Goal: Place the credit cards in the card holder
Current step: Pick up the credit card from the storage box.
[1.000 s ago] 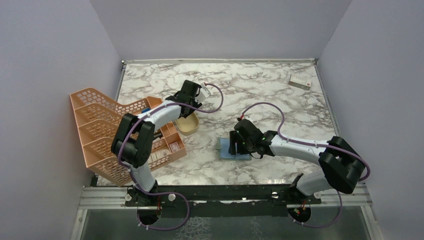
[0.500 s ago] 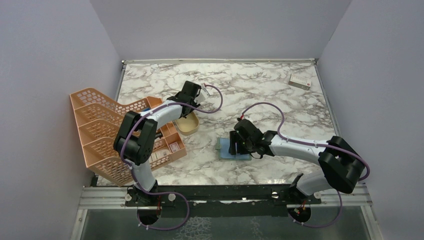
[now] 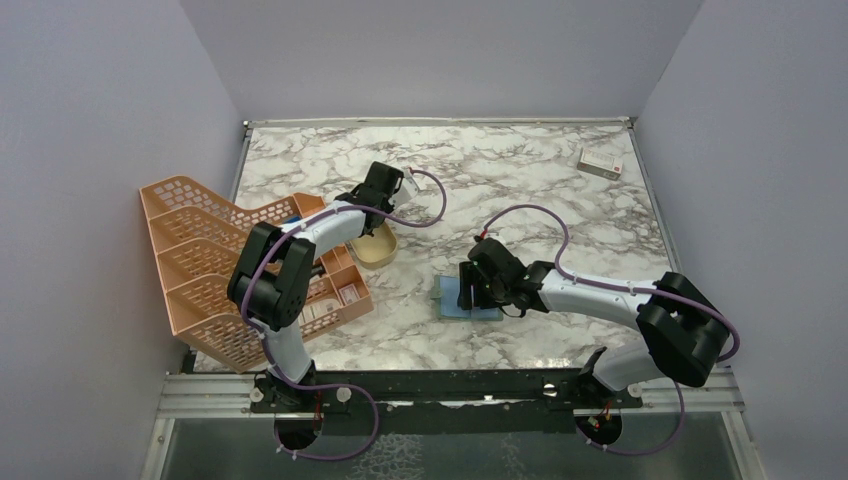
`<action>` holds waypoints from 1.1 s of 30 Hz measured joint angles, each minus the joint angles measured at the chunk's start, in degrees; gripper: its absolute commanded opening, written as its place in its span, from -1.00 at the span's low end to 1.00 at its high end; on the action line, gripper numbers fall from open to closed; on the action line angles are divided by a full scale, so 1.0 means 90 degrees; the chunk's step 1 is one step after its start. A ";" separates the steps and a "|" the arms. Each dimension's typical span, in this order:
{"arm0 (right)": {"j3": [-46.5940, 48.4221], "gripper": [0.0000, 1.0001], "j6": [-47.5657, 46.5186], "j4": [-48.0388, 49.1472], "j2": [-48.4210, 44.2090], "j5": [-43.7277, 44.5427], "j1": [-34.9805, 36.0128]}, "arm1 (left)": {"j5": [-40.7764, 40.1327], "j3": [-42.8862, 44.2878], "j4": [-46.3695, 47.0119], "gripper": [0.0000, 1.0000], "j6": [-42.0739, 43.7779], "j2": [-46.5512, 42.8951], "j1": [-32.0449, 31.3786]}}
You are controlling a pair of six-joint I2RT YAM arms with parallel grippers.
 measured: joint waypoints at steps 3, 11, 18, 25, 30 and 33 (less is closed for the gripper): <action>0.0000 0.20 0.0000 -0.0002 0.0000 0.0002 0.0000 | -0.0034 0.0000 0.0000 -0.49 0.0002 0.0000 -0.0002; 0.0000 0.20 0.0002 -0.0005 0.0000 0.0002 0.0000 | -0.0087 0.0000 -0.0017 -0.72 0.0053 0.0000 -0.0058; 0.0000 0.19 0.0005 -0.0019 -0.0002 0.0000 0.0000 | -0.0102 0.0012 -0.0206 -1.00 0.0036 -0.0005 -0.0182; 0.0005 0.19 0.0095 -0.0177 -0.0177 -0.0216 0.0000 | 0.0058 0.0306 -0.0957 -1.00 -0.0294 -0.0335 -0.0505; 0.0041 0.18 0.0194 -0.0211 -0.0350 -0.0379 0.0000 | 0.0554 0.0602 -0.1326 -1.00 -0.0947 -0.0957 -0.0692; 0.0117 0.16 0.0238 -0.0226 -0.0350 -0.0396 0.0000 | 0.0945 0.0653 -0.1375 -1.00 -0.1394 -0.1358 -0.0709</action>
